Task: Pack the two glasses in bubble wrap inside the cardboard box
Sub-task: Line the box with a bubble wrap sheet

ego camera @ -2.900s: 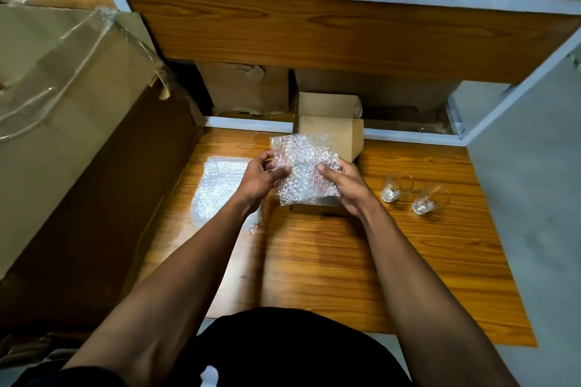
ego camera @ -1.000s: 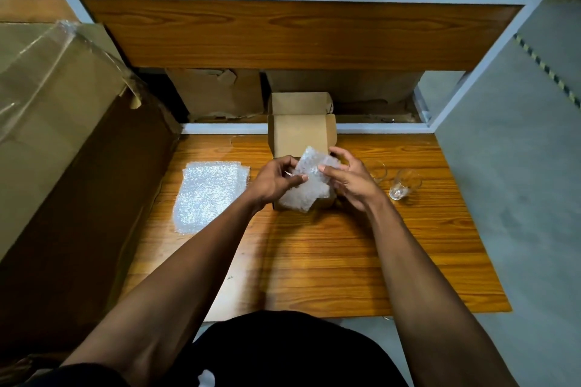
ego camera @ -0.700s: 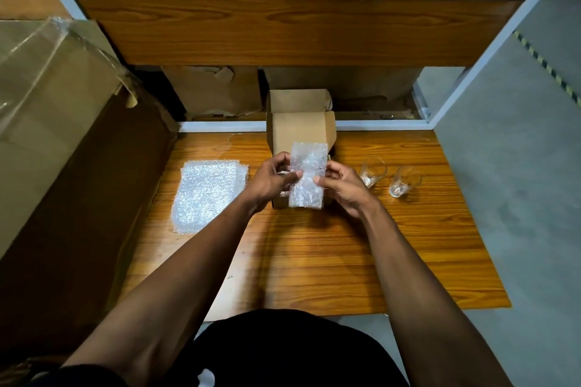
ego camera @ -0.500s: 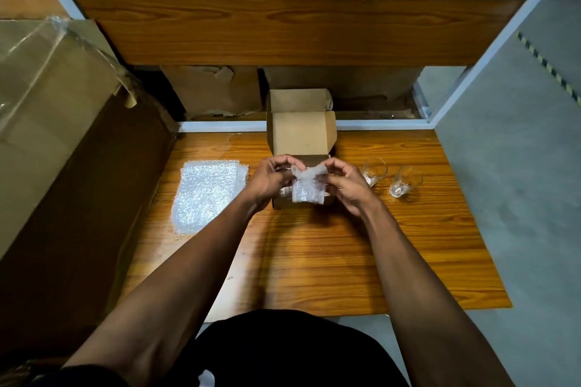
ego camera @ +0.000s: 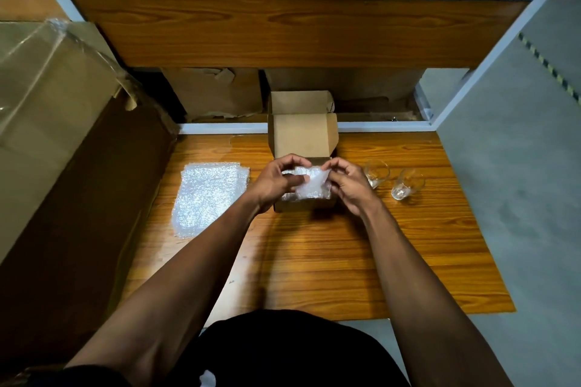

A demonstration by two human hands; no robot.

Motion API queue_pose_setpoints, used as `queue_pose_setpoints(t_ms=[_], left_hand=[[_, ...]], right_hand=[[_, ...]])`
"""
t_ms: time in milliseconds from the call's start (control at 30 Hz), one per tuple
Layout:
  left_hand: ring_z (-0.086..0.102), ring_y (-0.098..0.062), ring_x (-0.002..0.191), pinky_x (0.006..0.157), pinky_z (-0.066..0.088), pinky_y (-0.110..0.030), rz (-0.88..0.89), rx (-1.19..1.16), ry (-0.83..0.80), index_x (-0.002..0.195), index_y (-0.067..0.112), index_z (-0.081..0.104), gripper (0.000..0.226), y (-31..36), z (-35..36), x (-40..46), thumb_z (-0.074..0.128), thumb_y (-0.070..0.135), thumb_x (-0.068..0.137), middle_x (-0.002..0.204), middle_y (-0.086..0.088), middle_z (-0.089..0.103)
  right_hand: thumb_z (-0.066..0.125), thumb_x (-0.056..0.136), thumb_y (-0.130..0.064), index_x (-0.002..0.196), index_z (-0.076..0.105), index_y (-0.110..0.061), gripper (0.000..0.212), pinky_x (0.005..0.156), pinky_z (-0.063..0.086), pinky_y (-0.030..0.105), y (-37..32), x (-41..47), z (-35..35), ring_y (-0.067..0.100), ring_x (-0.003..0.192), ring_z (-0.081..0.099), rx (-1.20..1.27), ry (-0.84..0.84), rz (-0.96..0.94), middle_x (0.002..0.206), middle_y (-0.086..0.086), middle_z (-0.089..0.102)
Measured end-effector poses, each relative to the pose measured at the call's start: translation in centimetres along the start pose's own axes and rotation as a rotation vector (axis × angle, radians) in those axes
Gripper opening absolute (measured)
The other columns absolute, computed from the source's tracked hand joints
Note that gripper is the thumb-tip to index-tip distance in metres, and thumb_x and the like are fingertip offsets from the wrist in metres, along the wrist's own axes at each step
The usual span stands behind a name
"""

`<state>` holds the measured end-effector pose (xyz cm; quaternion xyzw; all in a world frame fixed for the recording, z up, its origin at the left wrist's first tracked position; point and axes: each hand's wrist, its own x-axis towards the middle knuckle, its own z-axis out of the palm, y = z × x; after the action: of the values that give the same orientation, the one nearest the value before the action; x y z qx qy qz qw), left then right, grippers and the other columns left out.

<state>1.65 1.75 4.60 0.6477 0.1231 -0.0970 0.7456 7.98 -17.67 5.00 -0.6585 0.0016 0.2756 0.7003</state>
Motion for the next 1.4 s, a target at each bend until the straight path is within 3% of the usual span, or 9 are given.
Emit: queue_pose_setpoints(t_ms=[133,200,367,500,733,900,1067,1167,1400], left_hand=[[0.068,-0.025,0.104,0.077,0.065,-0.038,0.025,0.060,0.059,0.128,0.016,0.066,0.047,-0.3,0.4,0.5,0.080,-0.002,0.087,0.133,-0.011,0.061],[0.067,-0.024,0.103,0.076,0.064,-0.035,0.031,0.112,0.103,0.125,0.014,0.066,0.044,-0.4,0.5,0.8,0.081,-0.001,0.086,0.128,-0.012,0.061],[0.068,-0.029,0.109,0.069,0.061,-0.028,0.031,0.130,0.139,0.115,0.012,0.067,0.032,-0.7,0.8,1.4,0.079,0.000,0.089,0.123,-0.009,0.064],[0.068,-0.023,0.104,0.068,0.060,-0.026,0.053,0.164,0.175,0.113,0.017,0.066,0.030,-0.9,1.1,1.4,0.078,0.001,0.091,0.120,-0.007,0.064],[0.065,-0.015,0.095,0.073,0.060,-0.029,0.133,0.271,0.334,0.106,0.019,0.063,0.027,-1.4,2.1,1.8,0.080,0.005,0.090,0.104,0.003,0.064],[0.062,-0.011,0.087,0.073,0.052,-0.022,0.288,0.421,0.452,0.096,0.023,0.061,0.026,-1.9,3.0,2.0,0.082,0.008,0.088,0.098,0.003,0.063],[0.060,-0.003,0.091,0.076,0.051,-0.016,0.376,0.492,0.469,0.101,0.021,0.068,0.019,-2.1,3.7,1.8,0.081,0.013,0.090,0.101,0.007,0.059],[0.062,-0.006,0.099,0.084,0.058,-0.025,0.385,0.488,0.433,0.107,0.020,0.072,0.021,-2.4,3.6,2.0,0.081,0.014,0.088,0.107,0.006,0.060],[0.063,-0.018,0.117,0.093,0.063,-0.034,0.388,0.450,0.320,0.124,0.011,0.072,0.046,-3.1,3.5,1.7,0.089,0.019,0.082,0.126,-0.001,0.053]], right_hand=[[0.045,0.108,-0.013,0.125,0.063,-0.010,0.025,0.097,0.057,0.050,0.2,0.4,-0.8,0.034,0.111,0.069,0.078,-0.037,0.124,0.124,0.020,0.069],[0.050,0.108,-0.022,0.130,0.063,-0.011,0.028,0.100,0.057,0.052,0.3,0.3,-1.2,0.034,0.117,0.068,0.065,-0.084,0.152,0.126,0.019,0.069],[0.069,0.094,0.003,0.122,0.068,-0.016,0.034,0.092,0.059,0.050,0.3,0.1,-1.3,0.032,0.109,0.073,-0.122,-0.068,0.078,0.116,0.014,0.076],[0.074,0.090,0.002,0.108,0.072,-0.021,0.029,0.085,0.064,0.052,0.3,0.3,-1.2,0.028,0.104,0.074,-0.232,0.054,0.025,0.115,0.010,0.073],[0.083,0.084,-0.007,0.102,0.069,-0.022,0.028,0.067,0.064,0.031,-0.4,0.3,-0.1,0.008,0.089,0.071,-0.478,0.254,-0.087,0.101,-0.005,0.072],[0.086,0.081,-0.006,0.095,0.070,-0.017,0.025,0.049,0.046,0.010,-0.1,0.6,0.8,0.003,0.067,0.063,-0.579,0.339,-0.219,0.083,-0.005,0.070],[0.084,0.081,-0.003,0.095,0.072,-0.014,0.021,0.052,0.051,0.014,0.0,0.6,0.6,0.004,0.065,0.064,-0.503,0.354,-0.227,0.080,-0.001,0.069],[0.082,0.082,0.001,0.097,0.074,-0.014,0.023,0.057,0.057,0.021,-0.1,0.7,0.1,0.010,0.071,0.068,-0.389,0.339,-0.166,0.085,0.001,0.070],[0.057,0.097,0.012,0.104,0.073,-0.004,0.024,0.066,0.057,0.017,-0.7,0.6,-1.1,0.009,0.076,0.069,-0.120,0.167,-0.073,0.092,0.007,0.071]])
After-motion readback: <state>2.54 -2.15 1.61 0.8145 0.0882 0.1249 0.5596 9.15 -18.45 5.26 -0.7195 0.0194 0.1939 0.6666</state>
